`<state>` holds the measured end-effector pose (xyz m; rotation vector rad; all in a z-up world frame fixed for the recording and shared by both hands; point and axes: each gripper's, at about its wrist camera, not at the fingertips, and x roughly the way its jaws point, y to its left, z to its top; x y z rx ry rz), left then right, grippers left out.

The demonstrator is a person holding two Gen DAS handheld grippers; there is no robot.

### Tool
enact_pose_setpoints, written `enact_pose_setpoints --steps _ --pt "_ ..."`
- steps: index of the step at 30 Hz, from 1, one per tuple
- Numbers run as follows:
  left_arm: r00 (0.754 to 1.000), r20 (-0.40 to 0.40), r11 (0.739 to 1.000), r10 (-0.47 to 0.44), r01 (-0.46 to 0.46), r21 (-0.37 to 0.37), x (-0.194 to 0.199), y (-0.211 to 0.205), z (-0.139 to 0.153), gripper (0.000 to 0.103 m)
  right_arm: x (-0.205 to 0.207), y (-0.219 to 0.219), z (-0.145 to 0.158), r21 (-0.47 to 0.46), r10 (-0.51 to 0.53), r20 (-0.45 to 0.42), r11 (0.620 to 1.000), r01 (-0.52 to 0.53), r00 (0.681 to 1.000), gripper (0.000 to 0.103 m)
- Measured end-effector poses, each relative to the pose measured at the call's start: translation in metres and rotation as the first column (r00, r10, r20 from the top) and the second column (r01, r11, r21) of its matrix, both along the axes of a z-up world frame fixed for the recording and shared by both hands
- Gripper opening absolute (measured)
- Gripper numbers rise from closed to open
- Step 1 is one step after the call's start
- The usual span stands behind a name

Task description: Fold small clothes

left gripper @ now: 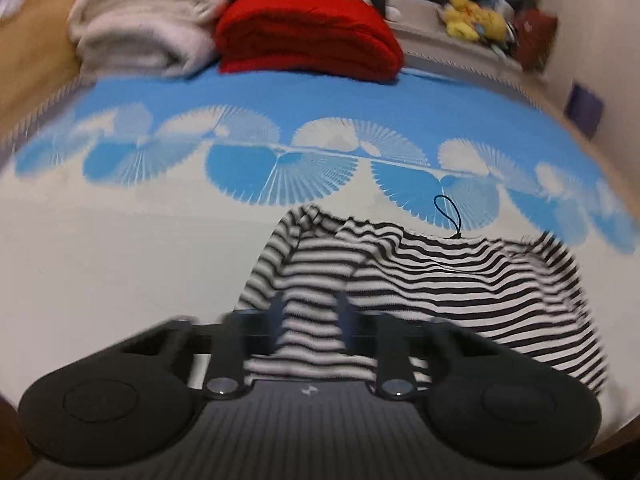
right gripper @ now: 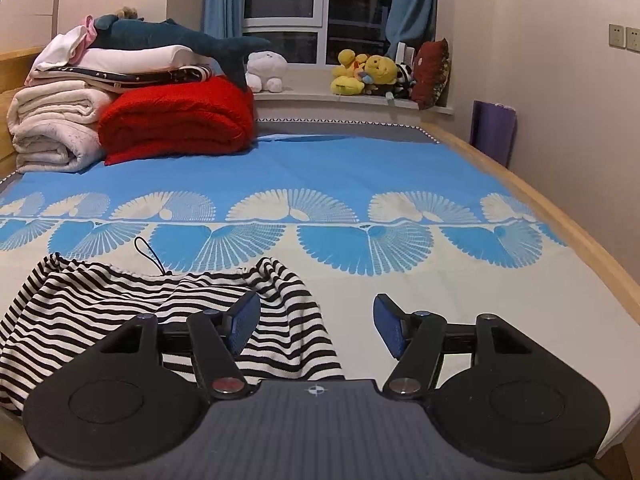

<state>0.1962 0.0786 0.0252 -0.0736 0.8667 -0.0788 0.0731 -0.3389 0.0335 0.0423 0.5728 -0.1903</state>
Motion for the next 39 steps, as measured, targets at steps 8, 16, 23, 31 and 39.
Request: enact_pose_setpoints --steps 8,16,23,31,39 --pt "0.980 -0.129 0.974 0.153 -0.172 -0.149 -0.027 0.044 -0.050 0.016 -0.004 -0.023 0.004 0.103 -0.040 -0.023 0.994 0.042 0.999 0.064" --pt "0.914 -0.332 0.895 0.231 -0.334 -0.295 -0.033 0.057 -0.096 0.037 -0.003 -0.038 -0.013 0.129 -0.039 -0.084 0.990 0.050 0.996 0.064" --pt "0.859 -0.429 0.860 0.278 -0.422 -0.288 -0.034 0.070 -0.116 0.052 -0.003 -0.039 -0.015 0.133 -0.047 -0.089 0.989 0.059 0.995 0.064" --pt "0.857 -0.397 0.836 0.327 -0.459 -0.302 -0.026 0.069 -0.131 0.054 -0.003 -0.021 -0.020 0.066 -0.012 -0.105 0.998 0.019 0.994 0.064" --pt "0.905 -0.325 0.897 0.274 -0.362 -0.254 -0.022 0.063 -0.121 0.007 -0.008 -0.012 -0.022 0.037 -0.045 -0.115 0.998 0.049 0.992 0.064"
